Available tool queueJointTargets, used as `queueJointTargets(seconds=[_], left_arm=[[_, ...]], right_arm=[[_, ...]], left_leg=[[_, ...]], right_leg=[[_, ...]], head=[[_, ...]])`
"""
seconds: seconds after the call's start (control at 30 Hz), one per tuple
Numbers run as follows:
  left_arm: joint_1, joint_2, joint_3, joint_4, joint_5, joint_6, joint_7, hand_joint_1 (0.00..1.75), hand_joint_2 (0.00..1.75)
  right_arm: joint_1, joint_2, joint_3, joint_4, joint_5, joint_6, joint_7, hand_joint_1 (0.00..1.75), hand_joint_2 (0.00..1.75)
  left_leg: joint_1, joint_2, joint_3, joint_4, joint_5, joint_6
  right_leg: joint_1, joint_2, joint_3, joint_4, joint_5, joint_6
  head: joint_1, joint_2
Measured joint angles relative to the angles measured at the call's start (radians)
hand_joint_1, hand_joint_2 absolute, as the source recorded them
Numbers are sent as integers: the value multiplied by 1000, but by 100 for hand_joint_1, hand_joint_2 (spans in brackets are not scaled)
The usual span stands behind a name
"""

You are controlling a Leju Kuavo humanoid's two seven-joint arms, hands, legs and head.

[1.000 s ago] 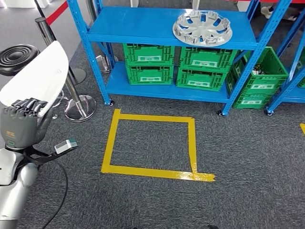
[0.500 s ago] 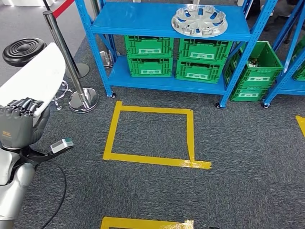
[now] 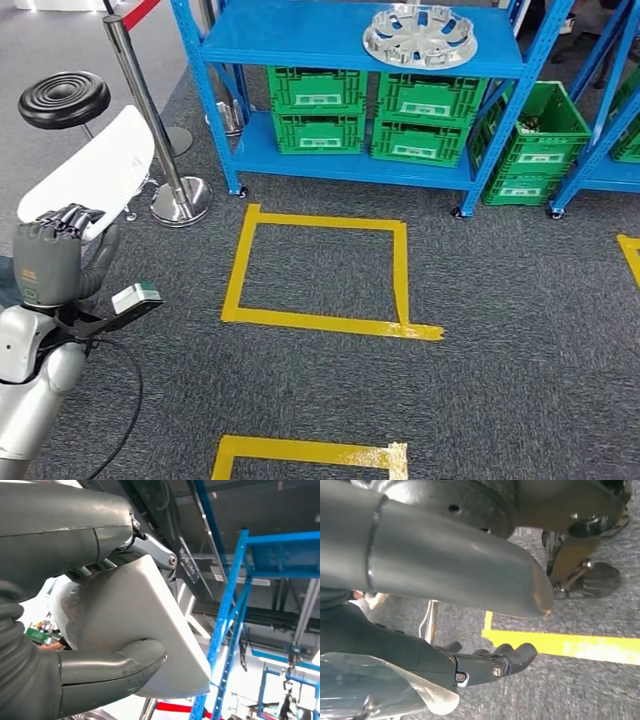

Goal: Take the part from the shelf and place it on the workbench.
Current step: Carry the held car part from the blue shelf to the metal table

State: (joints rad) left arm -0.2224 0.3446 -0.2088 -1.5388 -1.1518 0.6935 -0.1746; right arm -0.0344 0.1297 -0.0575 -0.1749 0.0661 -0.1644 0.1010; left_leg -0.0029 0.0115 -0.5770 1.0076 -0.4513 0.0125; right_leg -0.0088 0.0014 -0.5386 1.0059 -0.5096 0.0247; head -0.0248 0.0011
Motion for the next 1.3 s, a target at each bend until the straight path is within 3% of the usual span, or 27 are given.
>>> queueJointTargets(seconds=[0.13,0.33,0.53,0.87,1.07,1.13,1.23,1.27,1.3], left_arm=[[1,16,-12,0,-1,2,8,175,175],[5,23,-20,0,-10,2,13,175,175],[9,25,-25,0,-10,2,16,175,175],[15,25,-25,0,-20,2,20,175,175],[20,29,-23,0,-21,2,20,175,175],[20,31,-22,-1,-22,2,20,175,175],[25,30,-22,-1,-24,3,20,175,175],[28,30,-22,-1,-25,3,20,175,175],[31,30,-22,-1,-26,3,20,175,175]], right_arm=[[4,0,-1,0,8,-2,-19,0,0],[2,0,-1,0,17,-7,-46,0,0],[2,0,-1,0,20,-6,-53,0,0],[2,0,6,0,73,-6,-72,0,0],[2,0,22,0,88,1,-77,0,0],[2,-1,26,0,90,6,-81,0,0],[2,-3,29,0,94,12,-83,0,0],[3,-3,29,0,96,12,-84,0,0],[3,-3,29,0,97,13,-84,0,0]], left_leg=[[-1,0,-4,0,9,10],[2,-1,-5,-11,21,-5],[3,-1,-8,-12,24,-14],[-1,-2,-18,-3,23,-12],[0,-4,-24,-6,27,2],[5,-9,-20,-23,38,11],[7,-22,-26,-28,46,16],[8,-29,-29,-27,48,15],[9,-37,-33,-25,49,13]], right_leg=[[4,0,-3,0,7,-8],[7,-2,-9,0,13,-18],[8,-2,-11,1,15,-20],[3,-3,-17,0,22,-14],[2,-6,-19,-3,23,-2],[2,-6,-36,30,-7,5],[0,-3,-114,206,-104,12],[-2,-3,-134,254,-119,14],[-3,-3,-138,268,-116,17]], head=[[0,0],[0,0],[0,0],[0,0],[0,0],[2,0],[3,0],[2,0],[2,0]])
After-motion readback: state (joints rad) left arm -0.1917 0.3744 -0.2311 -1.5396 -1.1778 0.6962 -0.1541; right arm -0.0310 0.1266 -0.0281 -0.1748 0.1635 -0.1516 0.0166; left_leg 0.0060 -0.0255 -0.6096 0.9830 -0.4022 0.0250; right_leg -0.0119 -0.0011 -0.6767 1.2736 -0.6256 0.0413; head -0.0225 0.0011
